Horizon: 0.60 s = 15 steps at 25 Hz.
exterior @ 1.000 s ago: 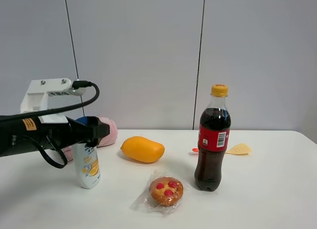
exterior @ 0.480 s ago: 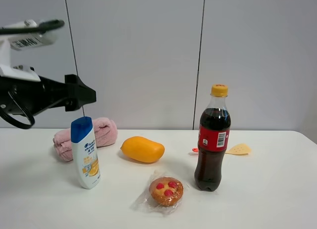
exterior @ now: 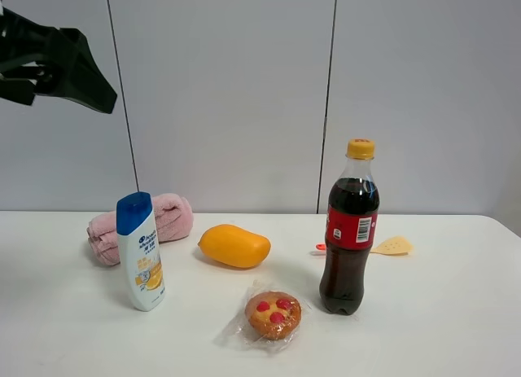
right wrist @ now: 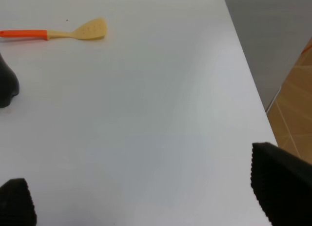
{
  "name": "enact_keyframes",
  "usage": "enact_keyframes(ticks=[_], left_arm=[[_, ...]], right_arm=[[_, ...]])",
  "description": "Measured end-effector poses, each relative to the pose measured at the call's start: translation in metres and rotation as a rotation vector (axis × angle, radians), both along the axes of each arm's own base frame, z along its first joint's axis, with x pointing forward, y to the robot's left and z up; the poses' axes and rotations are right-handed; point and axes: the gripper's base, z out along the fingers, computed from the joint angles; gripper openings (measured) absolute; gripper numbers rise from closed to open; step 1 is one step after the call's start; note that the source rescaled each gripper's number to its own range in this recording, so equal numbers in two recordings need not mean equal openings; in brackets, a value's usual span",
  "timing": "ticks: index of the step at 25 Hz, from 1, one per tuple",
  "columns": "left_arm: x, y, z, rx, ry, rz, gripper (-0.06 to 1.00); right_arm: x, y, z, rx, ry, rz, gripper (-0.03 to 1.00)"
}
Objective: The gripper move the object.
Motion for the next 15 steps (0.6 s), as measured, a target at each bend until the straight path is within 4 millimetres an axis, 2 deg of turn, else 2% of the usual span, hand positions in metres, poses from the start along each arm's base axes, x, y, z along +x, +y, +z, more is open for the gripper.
enact_keyframes(ticks=[3, 7, 15], left_arm=[[-0.001, 0.006, 0.019, 0.169, -0.006, -0.036, 0.99], [-0.008, 0.012, 0.034, 0.296, 0.042, -0.075, 0.99], [-0.060, 0.021, 0.054, 0.216, 0.169, -0.170, 0.99]], right_arm=[[0.000, 0.000, 0.000, 0.000, 0.000, 0.000, 1.00], [0.000, 0.000, 0.000, 0.000, 0.000, 0.000, 1.00], [0.000, 0.000, 0.000, 0.000, 0.000, 0.000, 1.00]])
